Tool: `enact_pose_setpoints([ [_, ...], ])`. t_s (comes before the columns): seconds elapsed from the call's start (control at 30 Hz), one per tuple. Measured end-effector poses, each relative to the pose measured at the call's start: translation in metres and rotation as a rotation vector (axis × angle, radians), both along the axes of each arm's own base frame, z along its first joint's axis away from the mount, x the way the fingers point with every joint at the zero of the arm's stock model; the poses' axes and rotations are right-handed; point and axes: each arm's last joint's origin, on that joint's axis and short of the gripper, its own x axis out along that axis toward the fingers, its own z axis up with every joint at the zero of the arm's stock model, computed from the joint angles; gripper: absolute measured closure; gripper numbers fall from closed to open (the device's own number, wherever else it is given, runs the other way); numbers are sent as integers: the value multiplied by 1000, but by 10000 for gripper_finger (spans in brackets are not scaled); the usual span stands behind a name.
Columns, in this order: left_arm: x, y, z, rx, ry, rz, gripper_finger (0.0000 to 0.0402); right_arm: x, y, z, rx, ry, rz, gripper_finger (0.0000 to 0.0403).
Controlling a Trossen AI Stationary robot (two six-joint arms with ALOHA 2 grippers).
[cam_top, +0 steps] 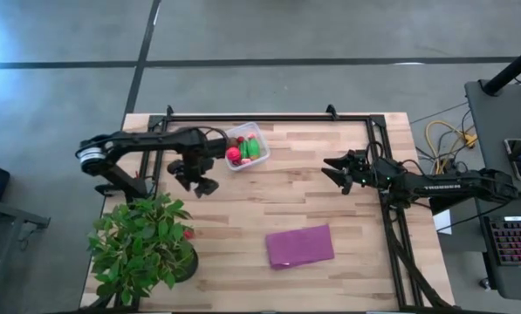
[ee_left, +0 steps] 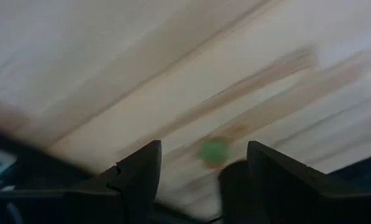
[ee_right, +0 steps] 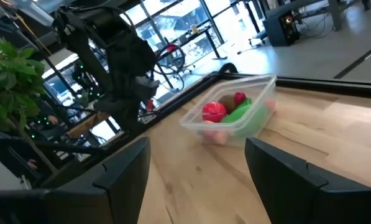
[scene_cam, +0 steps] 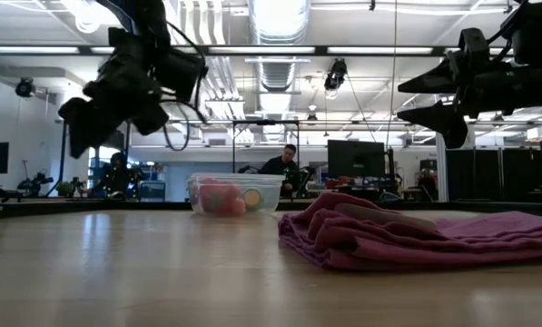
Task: Pick and placing Produce into tupperware
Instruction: Put the red strawberry into the transparent bin
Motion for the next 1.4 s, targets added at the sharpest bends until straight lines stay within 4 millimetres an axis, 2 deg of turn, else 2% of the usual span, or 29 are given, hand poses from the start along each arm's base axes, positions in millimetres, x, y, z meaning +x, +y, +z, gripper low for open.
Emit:
enact_pose_setpoints([
  [0.17,-12,-5,-4,36,127,-104,178,0,0,0,0,-1,0,149],
  [0.37,-19,-16,1,65,65,-141,178,0,0,0,0,0,0,149],
  [0.6,-28,-35,6,121,69,132,178,0,-1,0,1,4,-21,149],
  [0.73,-21,-54,9,135,0,237,178,0,-1,-1,1,7,-28,149],
  [0.9,-11,-88,8,124,-77,102,178,0,-1,-1,1,8,-28,149],
  [1.03,-8,-110,0,90,3,84,178,0,-1,-1,1,10,-29,149],
  [1.23,-2,-122,-14,24,157,197,178,0,-2,-2,5,19,-54,149],
  [1.4,8,-124,-24,5,152,226,178,-1,-3,-2,5,20,-89,149],
])
